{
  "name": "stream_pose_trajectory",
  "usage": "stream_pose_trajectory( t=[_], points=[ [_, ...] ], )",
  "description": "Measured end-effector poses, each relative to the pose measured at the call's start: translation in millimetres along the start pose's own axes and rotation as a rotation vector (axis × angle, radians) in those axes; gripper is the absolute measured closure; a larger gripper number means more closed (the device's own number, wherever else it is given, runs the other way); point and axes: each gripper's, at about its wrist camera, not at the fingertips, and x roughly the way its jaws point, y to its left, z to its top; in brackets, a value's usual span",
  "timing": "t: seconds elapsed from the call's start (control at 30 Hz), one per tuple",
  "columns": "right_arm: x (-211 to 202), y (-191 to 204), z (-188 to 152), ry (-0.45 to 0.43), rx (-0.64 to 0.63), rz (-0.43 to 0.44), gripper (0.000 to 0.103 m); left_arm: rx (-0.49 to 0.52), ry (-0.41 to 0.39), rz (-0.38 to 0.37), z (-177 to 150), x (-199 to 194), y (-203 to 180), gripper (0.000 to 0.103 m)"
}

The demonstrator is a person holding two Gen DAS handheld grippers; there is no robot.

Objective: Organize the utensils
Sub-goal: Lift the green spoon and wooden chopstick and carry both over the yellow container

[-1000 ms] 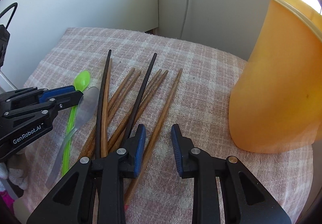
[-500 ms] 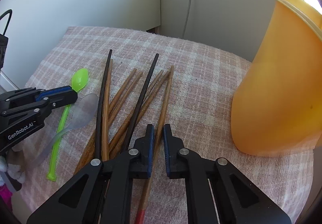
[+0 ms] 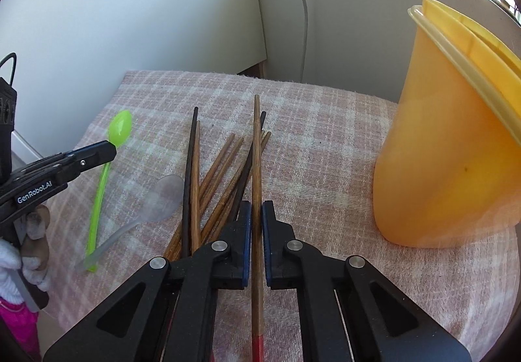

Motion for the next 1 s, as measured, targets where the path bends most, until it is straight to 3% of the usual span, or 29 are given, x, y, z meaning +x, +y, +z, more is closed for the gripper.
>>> stream_pose_trajectory(
  t=[0.23, 0.57, 1.0],
  points=[
    [-24.8, 0.0, -0.1, -0.071, 0.005, 0.008, 0.098, 0.018, -0.083, -0.013, 21.0, -45.9, 19.8, 0.102],
    [-67.2, -4.2, -9.2, -0.185, 0.017, 0.054, 0.098, 0.066, -0.164, -0.071, 32.8, -105.4, 12.9, 0.102],
    [-130.6, -20.8, -15.3, -0.377, 0.07, 0.078, 0.098, 0.149, -0.273, -0.165, 61.8, -140.6, 11.4, 0.102]
  ],
)
